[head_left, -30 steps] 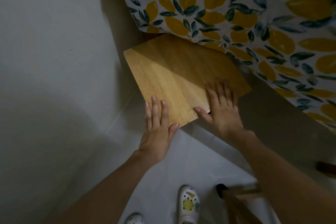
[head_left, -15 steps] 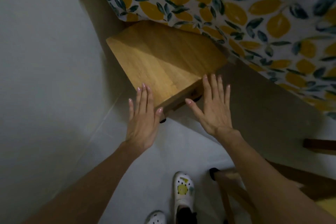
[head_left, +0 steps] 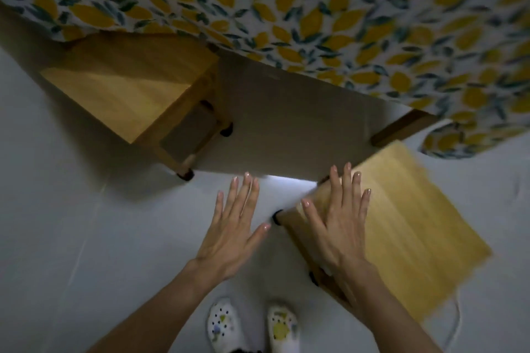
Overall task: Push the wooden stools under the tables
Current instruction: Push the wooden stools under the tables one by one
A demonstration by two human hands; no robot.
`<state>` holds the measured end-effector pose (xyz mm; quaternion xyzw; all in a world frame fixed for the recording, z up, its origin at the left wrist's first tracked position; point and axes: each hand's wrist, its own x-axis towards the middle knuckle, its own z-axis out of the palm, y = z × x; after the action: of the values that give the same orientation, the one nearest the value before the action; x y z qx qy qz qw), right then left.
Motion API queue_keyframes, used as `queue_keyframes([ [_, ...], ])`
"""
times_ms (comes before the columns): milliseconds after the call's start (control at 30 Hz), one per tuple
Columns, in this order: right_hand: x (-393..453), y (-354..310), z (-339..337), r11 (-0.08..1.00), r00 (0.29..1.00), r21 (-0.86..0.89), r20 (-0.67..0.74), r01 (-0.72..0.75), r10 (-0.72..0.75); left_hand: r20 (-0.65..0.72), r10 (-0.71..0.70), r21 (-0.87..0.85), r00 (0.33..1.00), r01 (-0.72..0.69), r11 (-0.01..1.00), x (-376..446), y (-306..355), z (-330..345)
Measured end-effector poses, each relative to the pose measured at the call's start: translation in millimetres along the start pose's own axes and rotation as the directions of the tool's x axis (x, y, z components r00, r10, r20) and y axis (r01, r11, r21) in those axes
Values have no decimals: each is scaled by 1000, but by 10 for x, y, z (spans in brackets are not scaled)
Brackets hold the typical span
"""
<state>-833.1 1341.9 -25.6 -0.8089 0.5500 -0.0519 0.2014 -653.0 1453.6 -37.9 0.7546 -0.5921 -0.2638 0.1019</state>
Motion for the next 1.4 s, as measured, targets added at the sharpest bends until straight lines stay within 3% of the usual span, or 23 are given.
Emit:
queue_keyframes([
  [133,-597,734,-280,996,996,-20,-2,-86,86,98,24,-2,995,-24,1000,-176,664,442],
  [300,-1245,1603,-360,990,986,-58,104,-125,130,227,46,71,973,-64,995,-395,1295,957],
  [533,-1521,2307,-302,996,956,-75,293,54,-29,184,-136,82,973,123,989,-444,1707,1424],
  [733,-1443,2387,-207,995,951,44,294,91,-100,198,-162,104,967,144,984,-350,1743,1451],
  [1067,-201,2283,-291,989,951,17,270,150,-149,157,-144,39,977,140,989,714,1641,989],
  [1400,1445,1975,-536,993,951,20,289,113,-114,142,-92,-10,986,94,996,2199,1353,353],
])
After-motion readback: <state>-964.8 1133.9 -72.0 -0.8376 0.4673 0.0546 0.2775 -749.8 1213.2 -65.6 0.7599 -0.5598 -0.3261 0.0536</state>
